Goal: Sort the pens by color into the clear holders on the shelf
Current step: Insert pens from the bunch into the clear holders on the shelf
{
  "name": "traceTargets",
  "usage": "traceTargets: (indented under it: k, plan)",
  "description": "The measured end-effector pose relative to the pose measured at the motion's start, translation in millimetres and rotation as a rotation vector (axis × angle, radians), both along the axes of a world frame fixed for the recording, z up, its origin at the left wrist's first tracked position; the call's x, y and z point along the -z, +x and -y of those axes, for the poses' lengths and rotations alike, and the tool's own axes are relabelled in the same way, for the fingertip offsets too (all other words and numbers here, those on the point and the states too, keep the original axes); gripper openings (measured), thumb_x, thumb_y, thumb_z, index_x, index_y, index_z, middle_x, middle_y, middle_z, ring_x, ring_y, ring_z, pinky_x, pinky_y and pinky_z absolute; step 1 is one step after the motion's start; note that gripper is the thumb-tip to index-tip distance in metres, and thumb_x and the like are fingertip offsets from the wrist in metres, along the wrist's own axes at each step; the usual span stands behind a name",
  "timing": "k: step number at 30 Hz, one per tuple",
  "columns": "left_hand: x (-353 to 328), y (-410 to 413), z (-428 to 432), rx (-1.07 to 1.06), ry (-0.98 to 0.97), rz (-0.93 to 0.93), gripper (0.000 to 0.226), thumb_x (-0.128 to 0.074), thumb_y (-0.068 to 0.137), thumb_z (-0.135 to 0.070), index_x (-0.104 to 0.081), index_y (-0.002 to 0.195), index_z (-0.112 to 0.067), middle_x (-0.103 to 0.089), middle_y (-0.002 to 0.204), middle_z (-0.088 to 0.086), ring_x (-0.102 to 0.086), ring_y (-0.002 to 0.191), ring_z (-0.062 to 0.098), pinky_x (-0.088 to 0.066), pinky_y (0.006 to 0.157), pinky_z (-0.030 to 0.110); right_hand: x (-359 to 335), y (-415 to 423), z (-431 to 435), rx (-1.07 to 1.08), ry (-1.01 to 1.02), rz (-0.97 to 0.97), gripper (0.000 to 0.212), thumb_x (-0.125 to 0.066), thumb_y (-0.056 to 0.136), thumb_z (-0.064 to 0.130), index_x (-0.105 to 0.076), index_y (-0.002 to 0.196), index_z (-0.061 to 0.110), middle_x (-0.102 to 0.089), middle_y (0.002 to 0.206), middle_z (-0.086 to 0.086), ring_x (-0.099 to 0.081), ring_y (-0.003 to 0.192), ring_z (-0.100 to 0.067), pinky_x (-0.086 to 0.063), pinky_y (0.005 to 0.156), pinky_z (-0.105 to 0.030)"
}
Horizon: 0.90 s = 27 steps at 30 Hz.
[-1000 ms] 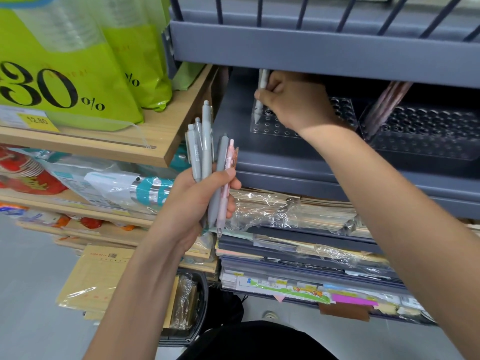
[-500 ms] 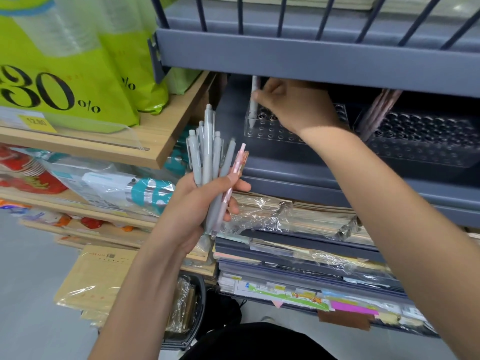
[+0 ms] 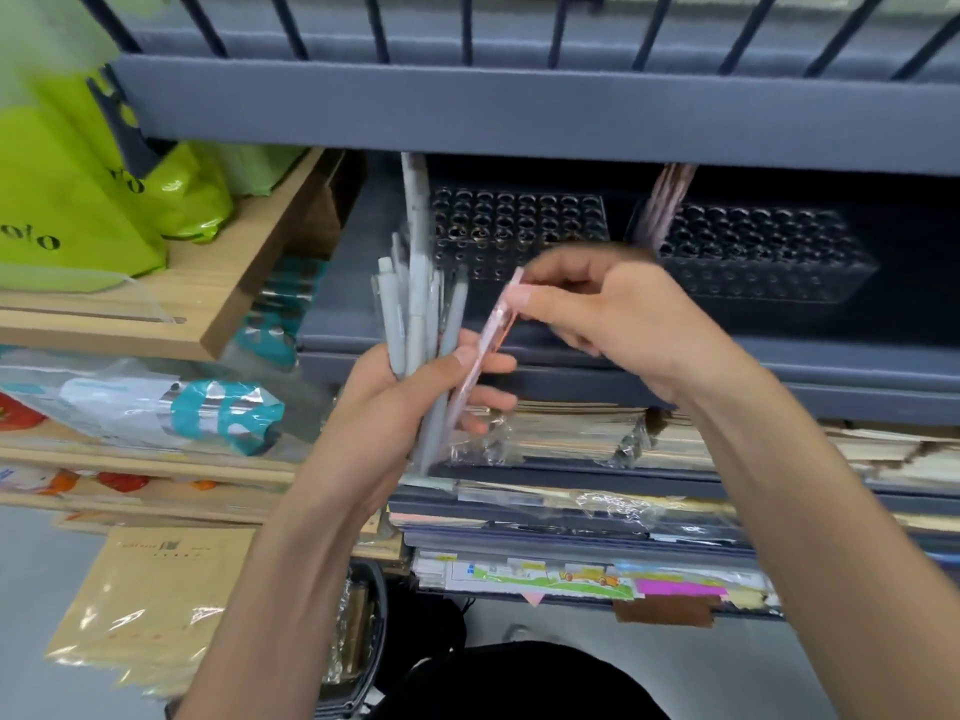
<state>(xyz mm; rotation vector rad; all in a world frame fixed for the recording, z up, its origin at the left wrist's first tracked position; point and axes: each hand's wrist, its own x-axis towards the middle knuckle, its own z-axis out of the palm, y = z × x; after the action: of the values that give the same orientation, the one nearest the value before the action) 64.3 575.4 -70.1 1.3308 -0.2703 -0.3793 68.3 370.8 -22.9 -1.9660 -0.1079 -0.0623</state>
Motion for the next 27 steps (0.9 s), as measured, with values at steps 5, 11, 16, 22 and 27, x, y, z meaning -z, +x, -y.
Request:
traceTargets:
  k: [5, 11, 16, 22, 27]
  plan:
    - [-0.1, -2.3, 32.6, 0.038, 0.064, 0.059, 0.008, -0.065, 0.094, -0.019, -0.073, 0.095, -0.016, -0.076, 0.092, 0.008, -0.065, 0.059, 0.020, -0.049, 0.048, 0.026, 4.3, -17.4, 34.2, 0.199, 0.443, 0.127, 0.005, -0.064, 0.087, 0.015, -0.066, 0.084, 0.019, -0.073, 0.080, -0.010, -0.066, 0.063, -0.025, -0.054, 0.054, -0.029]
    - [-2.8, -8.1, 71.2, 0.074, 0.054, 0.047, 0.021, -0.064, 0.094, -0.024, -0.068, 0.105, -0.006, -0.077, 0.097, 0.008, -0.061, 0.053, 0.017, -0.044, 0.043, 0.022, 10.9, -33.0, 59.4, 0.202, 0.552, 0.178, 0.013, -0.068, 0.084, 0.008, -0.069, 0.093, 0.017, -0.074, 0.085, -0.012, -0.069, 0.072, -0.023, -0.056, 0.067, -0.027]
    - [-0.5, -8.7, 80.3, -0.007, 0.059, 0.068, 0.018, -0.063, 0.090, -0.032, -0.071, 0.101, -0.020, -0.075, 0.084, 0.002, -0.052, 0.047, 0.015, -0.043, 0.045, 0.022, 0.9, -27.3, 89.9, 0.499, 0.558, 0.517, 0.010, -0.066, 0.086, 0.002, -0.063, 0.094, 0.007, -0.073, 0.077, 0.000, -0.069, 0.069, -0.022, -0.057, 0.068, -0.033]
    - [-5.2, -7.2, 80.9, -0.108, 0.067, 0.039, 0.025, -0.065, 0.091, -0.036, -0.051, 0.096, -0.016, -0.054, 0.064, -0.004, -0.042, 0.042, 0.011, -0.036, 0.040, 0.020, 2.4, -19.0, 101.6, 0.640, 0.395, 0.703, 0.019, -0.060, 0.086, 0.003, -0.062, 0.104, -0.003, -0.072, 0.085, -0.007, -0.071, 0.079, -0.024, -0.058, 0.074, -0.033]
    - [-7.9, -6.5, 78.8, -0.150, 0.084, 0.041, 0.025, -0.064, 0.091, -0.035, -0.047, 0.090, -0.017, -0.053, 0.064, -0.004, -0.041, 0.041, 0.012, -0.035, 0.039, 0.021, -2.1, -6.5, 96.6, 0.726, -0.028, 0.611, 0.011, -0.062, 0.083, 0.031, -0.063, 0.076, 0.023, -0.067, 0.068, 0.012, -0.069, 0.070, -0.007, -0.054, 0.076, -0.032]
